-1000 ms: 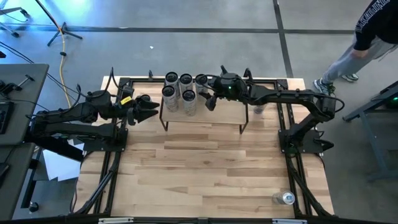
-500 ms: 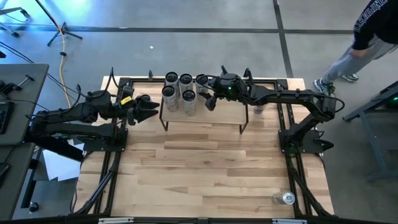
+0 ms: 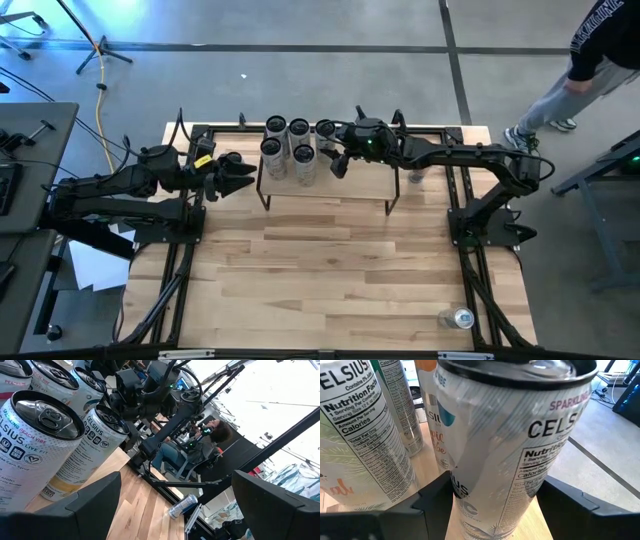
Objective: Place canned beverage on shelf
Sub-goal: Put the right white blue soda can on the shelf, then put the white blue soda can on the shelf aligned with the other white blue soda can
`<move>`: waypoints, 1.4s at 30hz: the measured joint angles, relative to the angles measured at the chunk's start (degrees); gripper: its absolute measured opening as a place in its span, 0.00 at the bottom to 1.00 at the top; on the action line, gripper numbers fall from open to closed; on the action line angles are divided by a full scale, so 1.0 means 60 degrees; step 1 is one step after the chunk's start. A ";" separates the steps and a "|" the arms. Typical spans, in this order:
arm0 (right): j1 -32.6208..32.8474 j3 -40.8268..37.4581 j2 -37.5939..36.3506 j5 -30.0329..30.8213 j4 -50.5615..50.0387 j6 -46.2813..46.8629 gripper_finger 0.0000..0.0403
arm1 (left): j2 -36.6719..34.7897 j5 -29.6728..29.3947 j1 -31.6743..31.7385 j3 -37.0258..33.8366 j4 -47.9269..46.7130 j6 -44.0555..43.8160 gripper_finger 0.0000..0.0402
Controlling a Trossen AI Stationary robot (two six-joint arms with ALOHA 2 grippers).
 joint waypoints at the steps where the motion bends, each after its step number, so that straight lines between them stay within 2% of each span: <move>1: 0.0000 0.0000 0.0000 0.0000 0.0000 0.0001 0.61 | -0.0002 -0.0001 0.0000 -0.0003 0.0004 0.0001 0.87; 5: 0.0000 -0.0011 0.0000 0.0004 0.0025 -0.0002 0.63 | 0.0000 0.0000 0.0000 -0.0003 0.0000 0.0004 0.87; 12: 0.0000 -0.0076 0.0058 0.0147 -0.0288 -0.0038 0.80 | -0.0001 0.0000 0.0004 0.0000 0.0000 0.0004 0.87; 16: 0.0000 -0.0043 0.0008 0.0157 -0.0450 -0.0031 0.85 | 0.0000 0.0000 0.0000 -0.0003 0.0000 0.0004 0.87; 24: 0.0020 -0.0051 -0.0613 -0.0341 -0.0946 -0.0029 0.86 | 0.0000 0.0040 0.0000 0.0000 -0.0004 0.0004 0.87; 37: 0.0170 -0.0025 -0.2589 -0.0414 -0.5014 0.0507 0.86 | 0.0000 0.0380 0.0000 -0.0003 -0.0004 0.0008 0.87; 42: 0.0604 -0.0025 -0.3470 -0.0433 -0.6012 0.1496 0.86 | -0.0004 0.0484 0.0000 0.0000 0.0001 0.0007 0.87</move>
